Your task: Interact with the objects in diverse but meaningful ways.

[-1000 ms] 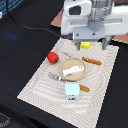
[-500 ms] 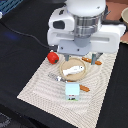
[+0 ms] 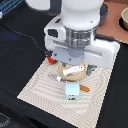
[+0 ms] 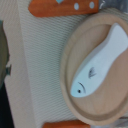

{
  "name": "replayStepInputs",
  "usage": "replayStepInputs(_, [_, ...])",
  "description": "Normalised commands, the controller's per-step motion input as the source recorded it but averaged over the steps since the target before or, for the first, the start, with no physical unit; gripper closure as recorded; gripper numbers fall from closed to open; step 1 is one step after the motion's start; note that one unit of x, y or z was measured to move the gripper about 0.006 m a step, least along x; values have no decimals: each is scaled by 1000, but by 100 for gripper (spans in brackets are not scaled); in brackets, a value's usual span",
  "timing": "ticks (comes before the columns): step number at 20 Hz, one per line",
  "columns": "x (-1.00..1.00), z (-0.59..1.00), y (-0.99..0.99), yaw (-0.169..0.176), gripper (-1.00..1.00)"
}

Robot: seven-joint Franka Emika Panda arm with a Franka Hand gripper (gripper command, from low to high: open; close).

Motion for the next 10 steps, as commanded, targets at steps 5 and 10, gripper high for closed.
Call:
replayStepInputs(5, [234, 84, -442, 89, -100])
replayStepInputs(10, [41, 44, -393, 79, -100])
